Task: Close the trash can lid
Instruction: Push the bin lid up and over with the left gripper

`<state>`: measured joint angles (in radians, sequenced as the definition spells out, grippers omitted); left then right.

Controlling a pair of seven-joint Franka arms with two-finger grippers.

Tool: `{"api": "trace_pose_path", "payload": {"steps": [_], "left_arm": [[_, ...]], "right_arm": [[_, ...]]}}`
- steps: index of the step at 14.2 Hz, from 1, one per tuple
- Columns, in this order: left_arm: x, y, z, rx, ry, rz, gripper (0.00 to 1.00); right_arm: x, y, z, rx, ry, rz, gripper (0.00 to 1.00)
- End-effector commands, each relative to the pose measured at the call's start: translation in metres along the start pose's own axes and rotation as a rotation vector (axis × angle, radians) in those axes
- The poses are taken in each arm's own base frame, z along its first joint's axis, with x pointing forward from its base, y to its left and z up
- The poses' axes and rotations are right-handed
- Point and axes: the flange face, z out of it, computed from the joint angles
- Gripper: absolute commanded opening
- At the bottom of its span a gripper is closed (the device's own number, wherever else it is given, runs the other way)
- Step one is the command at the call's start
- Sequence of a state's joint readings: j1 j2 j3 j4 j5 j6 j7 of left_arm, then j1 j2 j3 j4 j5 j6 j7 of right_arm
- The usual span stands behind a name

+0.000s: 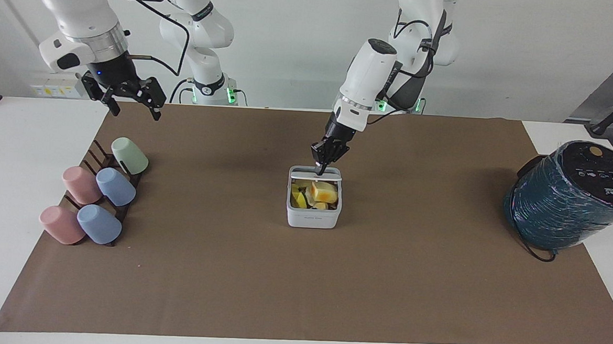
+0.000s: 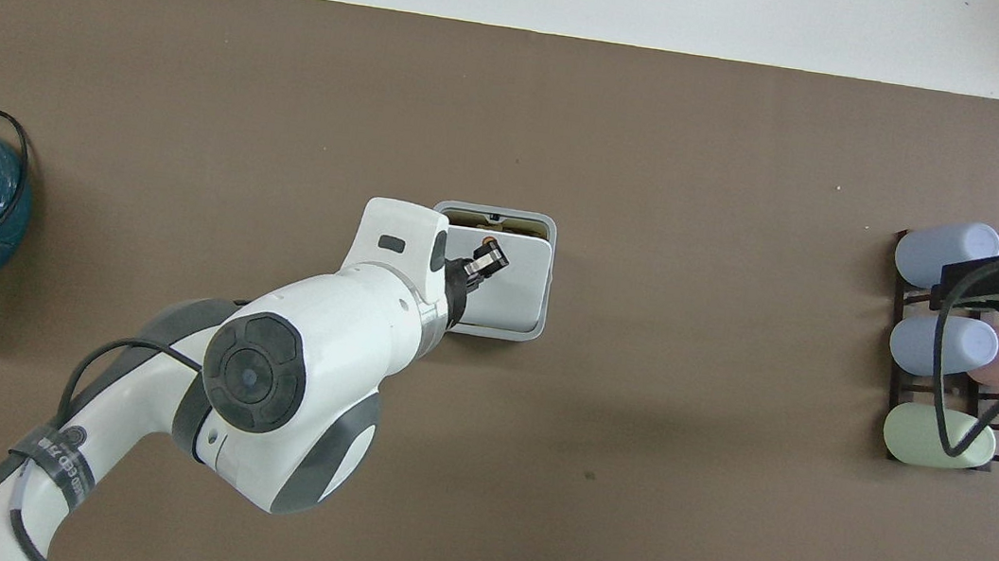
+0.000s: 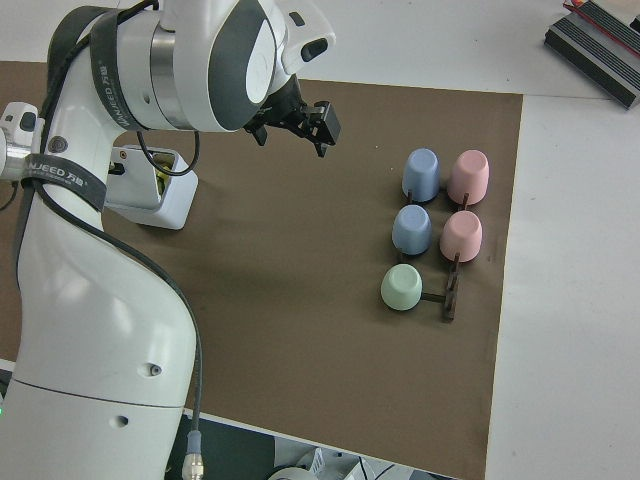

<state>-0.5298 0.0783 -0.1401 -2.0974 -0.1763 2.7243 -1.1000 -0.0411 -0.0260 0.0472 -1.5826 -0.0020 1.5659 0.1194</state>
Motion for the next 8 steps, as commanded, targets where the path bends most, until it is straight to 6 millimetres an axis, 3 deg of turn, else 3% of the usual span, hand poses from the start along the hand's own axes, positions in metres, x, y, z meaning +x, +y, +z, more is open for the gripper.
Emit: {"api": "trace_pose_path", "payload": {"steps": [1, 4, 6, 8], "left_arm": [[0.008, 0.006, 0.013, -0.042, 0.008, -0.035, 0.03], [0.012, 0.005, 0.032, -0.03, 0.002, -0.041, 0.03], [0.027, 0.0, 0.048, -0.039, 0.02, -0.063, 0.03], [0.03, -0.003, 0.054, -0.041, 0.024, -0.067, 0.03]], "right_arm": [[-0.008, 0.002, -0.001, -0.003, -0.008, -0.026, 1.0], [-0.008, 0.002, -0.001, -0.003, -0.008, -0.026, 1.0], [-0.008, 0.002, -0.001, -0.003, -0.006, -0.026, 1.0], [-0.008, 0.002, -0.001, -0.003, -0.008, -0.026, 1.0]]}}
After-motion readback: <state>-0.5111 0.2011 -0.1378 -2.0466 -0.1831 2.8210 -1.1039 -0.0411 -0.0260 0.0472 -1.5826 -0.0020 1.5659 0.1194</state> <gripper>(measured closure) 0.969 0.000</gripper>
